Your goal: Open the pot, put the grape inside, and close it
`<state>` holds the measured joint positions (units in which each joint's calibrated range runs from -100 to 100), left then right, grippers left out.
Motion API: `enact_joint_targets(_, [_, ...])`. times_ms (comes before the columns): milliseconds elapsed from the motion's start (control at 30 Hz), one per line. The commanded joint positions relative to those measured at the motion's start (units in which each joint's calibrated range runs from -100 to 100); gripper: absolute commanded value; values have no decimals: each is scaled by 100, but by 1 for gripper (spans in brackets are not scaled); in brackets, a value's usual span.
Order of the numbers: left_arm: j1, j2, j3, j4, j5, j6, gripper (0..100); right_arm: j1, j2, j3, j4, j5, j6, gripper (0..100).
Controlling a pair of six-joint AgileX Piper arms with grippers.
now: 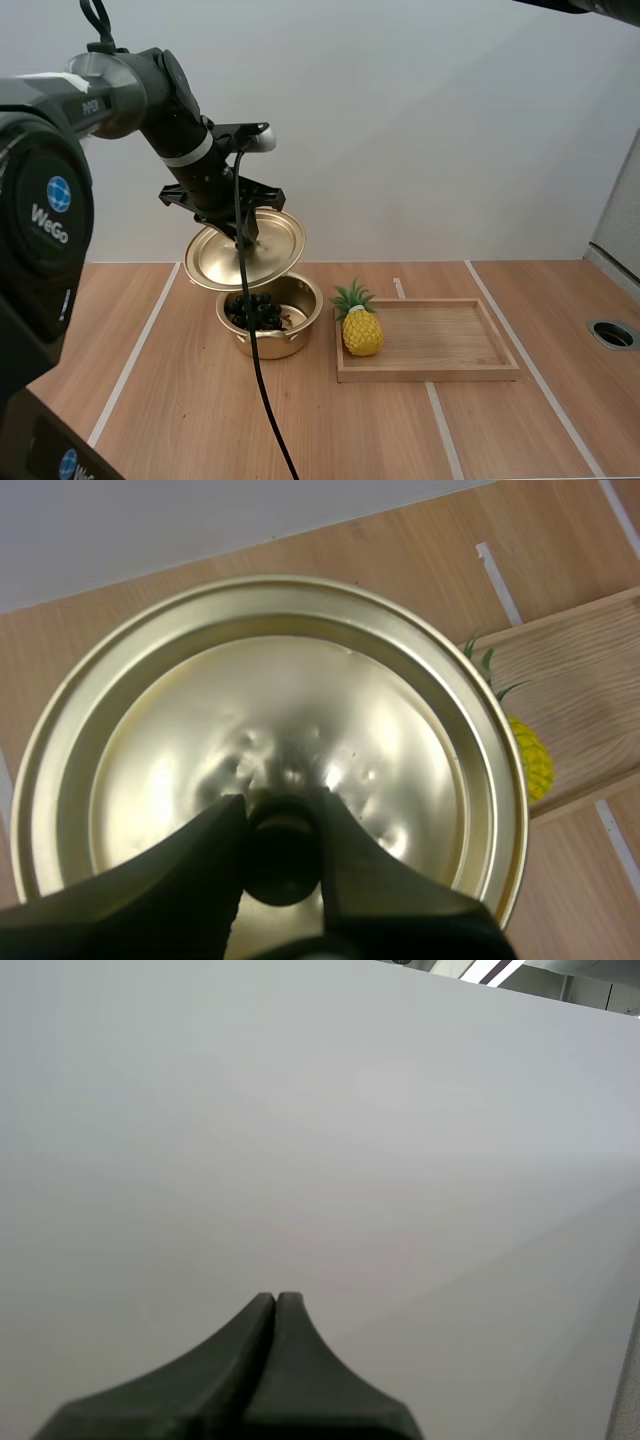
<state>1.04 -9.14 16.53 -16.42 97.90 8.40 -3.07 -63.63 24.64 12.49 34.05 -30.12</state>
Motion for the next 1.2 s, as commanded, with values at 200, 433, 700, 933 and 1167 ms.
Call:
enact_joint_targets(200, [-397, 142, -6, 645, 67, -192, 0, -18, -34, -26, -48, -168, -5, 0])
enact_joint_targets(433, [-407, 461, -6, 715, 147, -204, 0, -18, -34, -26, -48, -168, -5, 0])
enact_joint_targets(700, [-423, 933, -6, 515, 43, -40, 0, -18, -34, -26, -48, -168, -5, 0])
enact_joint_targets(933, [-460, 1293, -6, 448, -250, 86, 0, -18, -34, -26, -48, -168, -5, 0])
enact_joint_targets(1167, [-682, 1442, -76, 750, -669, 74, 0, -18, -34, -26, -48, -85, -5, 0])
